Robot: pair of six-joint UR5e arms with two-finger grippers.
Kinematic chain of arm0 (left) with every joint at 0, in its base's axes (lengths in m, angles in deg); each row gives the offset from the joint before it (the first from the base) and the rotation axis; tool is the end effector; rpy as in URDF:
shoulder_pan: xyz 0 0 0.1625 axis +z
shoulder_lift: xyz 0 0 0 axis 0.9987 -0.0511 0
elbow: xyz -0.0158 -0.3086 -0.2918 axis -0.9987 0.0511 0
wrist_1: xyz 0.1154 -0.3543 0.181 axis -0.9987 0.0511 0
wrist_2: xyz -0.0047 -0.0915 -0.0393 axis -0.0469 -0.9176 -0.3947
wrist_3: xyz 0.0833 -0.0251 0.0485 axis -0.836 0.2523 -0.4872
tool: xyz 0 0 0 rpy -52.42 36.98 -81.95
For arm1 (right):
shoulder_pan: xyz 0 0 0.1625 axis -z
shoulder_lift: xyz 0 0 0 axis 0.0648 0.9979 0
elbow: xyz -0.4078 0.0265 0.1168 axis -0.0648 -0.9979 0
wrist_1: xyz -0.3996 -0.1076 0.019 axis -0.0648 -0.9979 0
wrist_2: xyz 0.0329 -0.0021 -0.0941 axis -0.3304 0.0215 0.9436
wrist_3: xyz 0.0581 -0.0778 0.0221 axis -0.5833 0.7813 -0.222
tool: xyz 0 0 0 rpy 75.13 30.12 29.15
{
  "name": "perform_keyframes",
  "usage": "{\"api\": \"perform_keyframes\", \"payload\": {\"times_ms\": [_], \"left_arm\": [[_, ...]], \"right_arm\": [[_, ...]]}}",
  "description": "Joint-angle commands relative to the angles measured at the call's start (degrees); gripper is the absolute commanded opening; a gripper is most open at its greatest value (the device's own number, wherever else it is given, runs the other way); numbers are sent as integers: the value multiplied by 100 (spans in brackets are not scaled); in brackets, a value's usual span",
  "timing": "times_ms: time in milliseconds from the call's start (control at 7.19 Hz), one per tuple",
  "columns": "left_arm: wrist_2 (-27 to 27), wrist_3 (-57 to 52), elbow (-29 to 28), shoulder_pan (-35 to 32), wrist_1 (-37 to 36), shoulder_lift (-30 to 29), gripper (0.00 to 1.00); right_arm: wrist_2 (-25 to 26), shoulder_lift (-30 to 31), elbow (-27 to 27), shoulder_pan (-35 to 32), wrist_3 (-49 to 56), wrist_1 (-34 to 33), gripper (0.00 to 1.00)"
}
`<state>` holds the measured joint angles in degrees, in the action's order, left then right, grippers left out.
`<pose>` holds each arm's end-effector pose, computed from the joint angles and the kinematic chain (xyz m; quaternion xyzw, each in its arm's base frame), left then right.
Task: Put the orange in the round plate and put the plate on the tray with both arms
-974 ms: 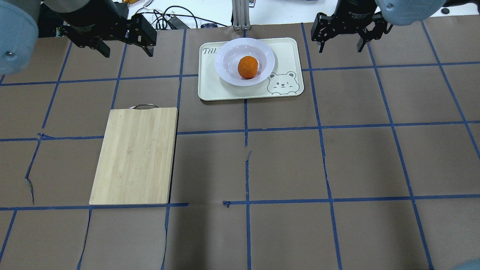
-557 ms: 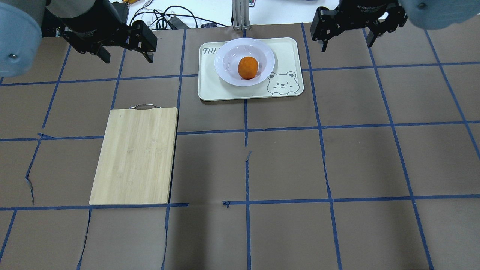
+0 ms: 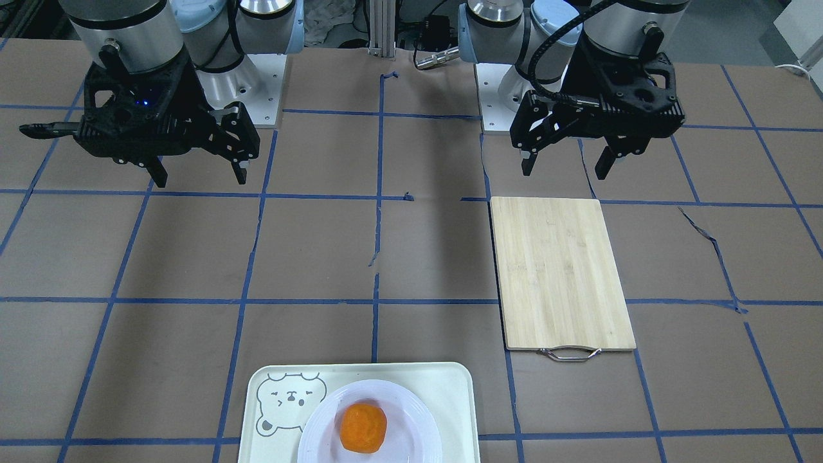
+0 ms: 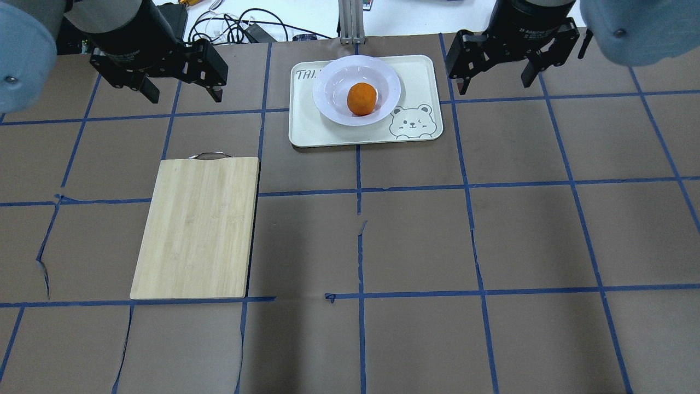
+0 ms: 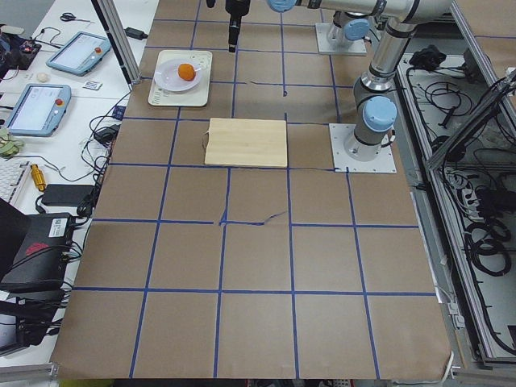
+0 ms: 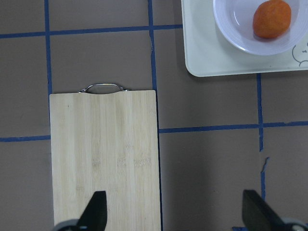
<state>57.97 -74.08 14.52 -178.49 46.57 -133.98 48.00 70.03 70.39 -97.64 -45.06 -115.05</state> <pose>-0.1459 -0.5052 0.5305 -0.0189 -0.9973 0.0713 0.0005 0.1690 -0.5199 0.5132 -0.0386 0.9982 -0.0468 0.0005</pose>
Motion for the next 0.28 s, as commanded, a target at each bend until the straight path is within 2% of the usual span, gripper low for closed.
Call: {"api": "perform_keyframes", "payload": {"times_ms": [0,139], "left_arm": [[0,14,7,1,4,0,100],[0,14,7,1,-5,0,100]], "right_arm": [[41,15,116,6,20,-49,100],[41,6,124,15,11,-49,100]]}}
